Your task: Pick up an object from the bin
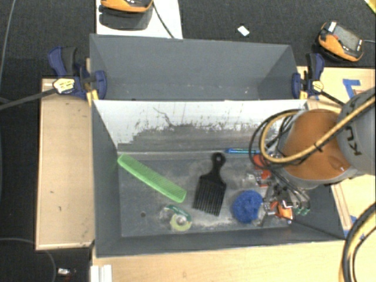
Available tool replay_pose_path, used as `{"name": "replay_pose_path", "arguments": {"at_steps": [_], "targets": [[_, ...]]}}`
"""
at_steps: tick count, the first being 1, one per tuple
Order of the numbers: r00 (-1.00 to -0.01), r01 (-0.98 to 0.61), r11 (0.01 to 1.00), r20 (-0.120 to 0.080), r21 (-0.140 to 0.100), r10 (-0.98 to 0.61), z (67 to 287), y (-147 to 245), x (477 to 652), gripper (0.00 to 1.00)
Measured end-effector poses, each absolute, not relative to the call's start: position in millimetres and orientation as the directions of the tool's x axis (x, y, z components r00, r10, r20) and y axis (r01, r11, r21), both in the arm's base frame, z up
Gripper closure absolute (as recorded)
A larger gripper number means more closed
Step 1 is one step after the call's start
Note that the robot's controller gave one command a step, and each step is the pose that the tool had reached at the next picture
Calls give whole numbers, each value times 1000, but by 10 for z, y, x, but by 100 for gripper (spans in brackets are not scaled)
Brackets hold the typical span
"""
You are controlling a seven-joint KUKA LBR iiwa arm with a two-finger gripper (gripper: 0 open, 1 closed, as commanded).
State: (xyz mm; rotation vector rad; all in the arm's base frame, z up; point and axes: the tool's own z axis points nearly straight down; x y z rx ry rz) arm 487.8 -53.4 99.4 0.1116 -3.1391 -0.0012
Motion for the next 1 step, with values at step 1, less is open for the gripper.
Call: {"name": "replay_pose_path", "arguments": {"at_steps": [1], "targets": [[-994,-112,994,-19,-6,-112,695,-523,4829,0]]}}
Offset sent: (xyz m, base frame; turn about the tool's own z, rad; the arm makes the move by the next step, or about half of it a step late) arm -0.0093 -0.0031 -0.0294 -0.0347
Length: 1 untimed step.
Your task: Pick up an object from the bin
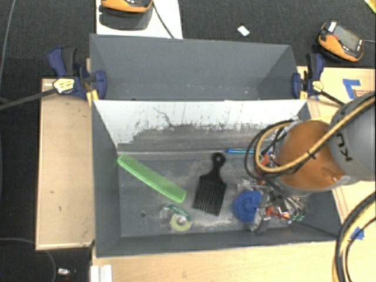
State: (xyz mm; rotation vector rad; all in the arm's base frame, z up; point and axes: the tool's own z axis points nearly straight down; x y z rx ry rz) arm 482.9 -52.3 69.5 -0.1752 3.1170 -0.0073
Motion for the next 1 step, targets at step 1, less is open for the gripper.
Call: {"name": "replay_pose_path", "arguments": {"at_steps": [1], "targets": [[-994,-107,994,-13,-4,-107,702,-565,4792,100]]}}
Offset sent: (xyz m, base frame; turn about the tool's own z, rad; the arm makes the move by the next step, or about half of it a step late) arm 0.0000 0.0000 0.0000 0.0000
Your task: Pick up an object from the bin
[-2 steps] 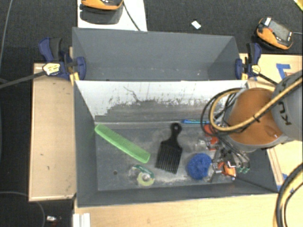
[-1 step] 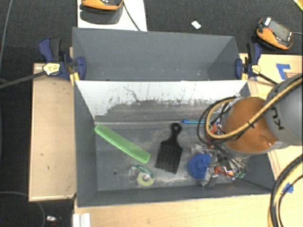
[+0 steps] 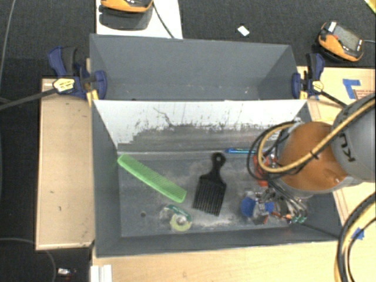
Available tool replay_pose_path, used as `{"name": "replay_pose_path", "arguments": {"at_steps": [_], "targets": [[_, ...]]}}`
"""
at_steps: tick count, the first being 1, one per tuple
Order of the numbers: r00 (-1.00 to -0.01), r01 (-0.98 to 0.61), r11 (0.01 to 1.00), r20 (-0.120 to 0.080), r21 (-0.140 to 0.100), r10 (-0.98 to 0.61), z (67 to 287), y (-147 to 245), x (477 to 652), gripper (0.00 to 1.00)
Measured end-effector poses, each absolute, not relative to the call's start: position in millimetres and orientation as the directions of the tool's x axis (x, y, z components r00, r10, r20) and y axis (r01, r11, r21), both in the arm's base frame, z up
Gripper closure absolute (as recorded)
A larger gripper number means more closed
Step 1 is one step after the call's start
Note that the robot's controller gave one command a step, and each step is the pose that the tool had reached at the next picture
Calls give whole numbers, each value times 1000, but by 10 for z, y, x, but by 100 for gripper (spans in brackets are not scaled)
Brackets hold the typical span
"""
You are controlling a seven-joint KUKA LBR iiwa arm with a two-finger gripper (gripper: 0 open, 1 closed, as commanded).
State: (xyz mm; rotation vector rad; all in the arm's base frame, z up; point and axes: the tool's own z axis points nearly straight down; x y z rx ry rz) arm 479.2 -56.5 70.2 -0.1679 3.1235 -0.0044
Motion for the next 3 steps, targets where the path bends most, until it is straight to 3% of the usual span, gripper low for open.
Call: {"name": "replay_pose_path", "arguments": {"at_steps": [1,2,3], "targets": [[-994,-108,994,-13,-4,-108,702,-565,4792,100],[-994,-109,994,-1,-1,-109,857,-560,4759,100],[-994,-110,994,-11,-3,-110,1169,-563,4787,100]]}}
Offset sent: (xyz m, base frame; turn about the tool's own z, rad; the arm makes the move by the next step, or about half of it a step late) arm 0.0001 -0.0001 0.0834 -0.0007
